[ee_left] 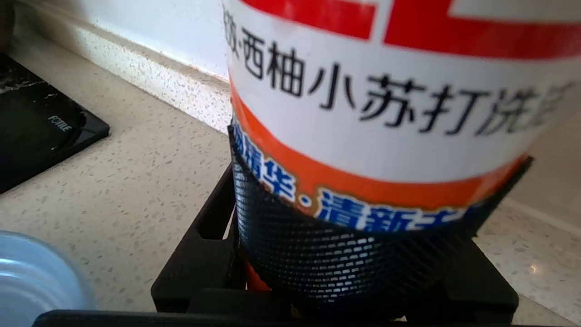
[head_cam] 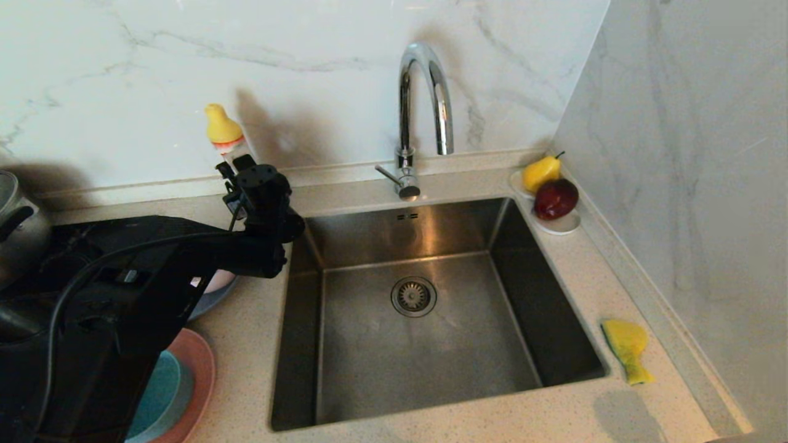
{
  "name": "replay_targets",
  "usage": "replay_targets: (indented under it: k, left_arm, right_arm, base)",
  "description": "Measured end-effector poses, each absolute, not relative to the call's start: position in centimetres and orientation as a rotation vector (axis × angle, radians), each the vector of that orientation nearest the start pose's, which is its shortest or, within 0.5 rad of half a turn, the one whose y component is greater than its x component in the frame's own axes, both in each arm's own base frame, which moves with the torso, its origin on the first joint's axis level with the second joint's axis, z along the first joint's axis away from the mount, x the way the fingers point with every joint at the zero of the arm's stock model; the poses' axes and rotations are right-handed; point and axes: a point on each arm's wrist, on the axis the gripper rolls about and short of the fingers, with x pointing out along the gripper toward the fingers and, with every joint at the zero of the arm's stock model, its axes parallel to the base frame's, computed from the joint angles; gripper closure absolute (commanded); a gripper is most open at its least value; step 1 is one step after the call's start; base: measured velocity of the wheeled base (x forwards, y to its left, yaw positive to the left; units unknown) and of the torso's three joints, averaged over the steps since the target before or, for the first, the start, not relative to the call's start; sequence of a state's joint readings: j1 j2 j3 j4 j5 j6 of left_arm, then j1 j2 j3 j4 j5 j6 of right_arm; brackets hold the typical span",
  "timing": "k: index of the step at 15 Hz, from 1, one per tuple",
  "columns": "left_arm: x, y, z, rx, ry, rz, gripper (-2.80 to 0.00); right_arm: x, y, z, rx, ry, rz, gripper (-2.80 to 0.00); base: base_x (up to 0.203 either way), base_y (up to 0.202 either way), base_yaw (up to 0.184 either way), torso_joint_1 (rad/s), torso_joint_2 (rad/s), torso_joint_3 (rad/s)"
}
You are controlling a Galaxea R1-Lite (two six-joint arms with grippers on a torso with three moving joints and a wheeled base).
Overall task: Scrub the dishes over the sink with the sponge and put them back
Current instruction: Place the dish soap on the table
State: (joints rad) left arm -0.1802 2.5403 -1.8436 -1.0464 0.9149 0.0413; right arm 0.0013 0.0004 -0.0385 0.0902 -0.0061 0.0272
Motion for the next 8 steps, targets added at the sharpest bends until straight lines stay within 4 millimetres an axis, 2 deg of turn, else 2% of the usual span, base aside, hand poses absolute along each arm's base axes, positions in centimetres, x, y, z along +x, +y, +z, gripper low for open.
replay_targets:
  k: [5, 8]
  left_arm:
    - [50.6, -7.6, 17.3, -0.138, -0.324, 0.741, 0.00]
    - [50.6, -8.2, 17.7, -0.144, -0.336, 0.731, 0.00]
  right_arm:
    - [-2.6, 0.0, 7.7, 0.027, 0.052, -0.005, 0.00]
    - [-2.6, 0.0, 7.7, 0.027, 0.052, -0.006, 0.00]
  base:
    - [0.000, 0.000, 0.000, 0.000, 0.00, 0.000]
    - [0.000, 0.000, 0.000, 0.000, 0.00, 0.000]
